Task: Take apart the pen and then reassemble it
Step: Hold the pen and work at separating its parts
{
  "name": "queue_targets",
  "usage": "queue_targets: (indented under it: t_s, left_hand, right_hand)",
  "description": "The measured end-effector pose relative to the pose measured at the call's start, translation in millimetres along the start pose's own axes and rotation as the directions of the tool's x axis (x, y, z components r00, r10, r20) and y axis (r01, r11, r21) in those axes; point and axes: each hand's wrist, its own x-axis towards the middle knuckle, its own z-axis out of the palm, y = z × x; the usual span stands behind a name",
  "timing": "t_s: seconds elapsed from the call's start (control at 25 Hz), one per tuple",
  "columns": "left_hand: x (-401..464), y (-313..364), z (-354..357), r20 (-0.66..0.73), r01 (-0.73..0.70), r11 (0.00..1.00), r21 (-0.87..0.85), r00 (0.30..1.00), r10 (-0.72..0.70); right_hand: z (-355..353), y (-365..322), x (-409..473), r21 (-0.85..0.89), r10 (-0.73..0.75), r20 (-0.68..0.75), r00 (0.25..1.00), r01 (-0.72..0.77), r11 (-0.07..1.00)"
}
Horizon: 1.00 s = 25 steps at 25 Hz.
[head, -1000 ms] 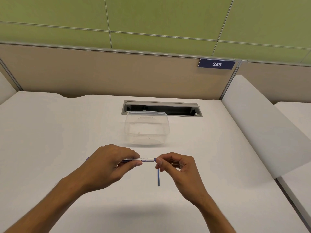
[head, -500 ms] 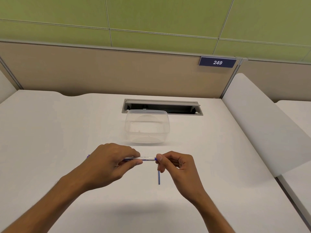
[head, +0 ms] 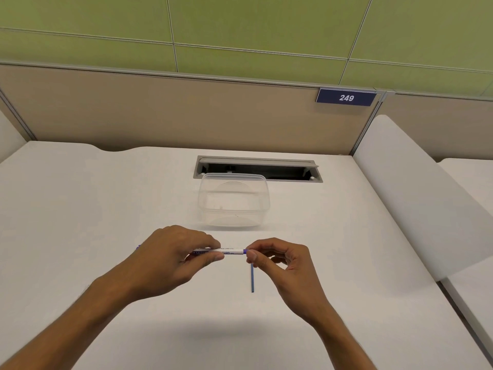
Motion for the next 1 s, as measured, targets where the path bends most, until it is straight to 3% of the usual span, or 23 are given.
queue_targets:
  t_s: [0.56, 0.84, 1.0]
  left_hand:
    - [-1, -2, -3, 0.005, 0.033, 0.999, -0.003, 0.999, -0.033]
    - [-5, -7, -3, 0.048, 0.025, 0.997, 0.075, 0.998, -0.029]
    - [-7, -11, -2, 0.055, 0.031, 0.990, 0.136, 0.998, -0.038]
  right_hand:
    - [-6, 6, -2, 0.013, -0.015, -0.032, 0.999, 0.015, 1.000]
    - [-8, 7, -4, -0.115, -0.057, 0.019, 0.998, 0.058, 0.992]
    - [-6, 13, -4, -0.272, -0.065, 0.064, 0.996, 0.080, 0.959]
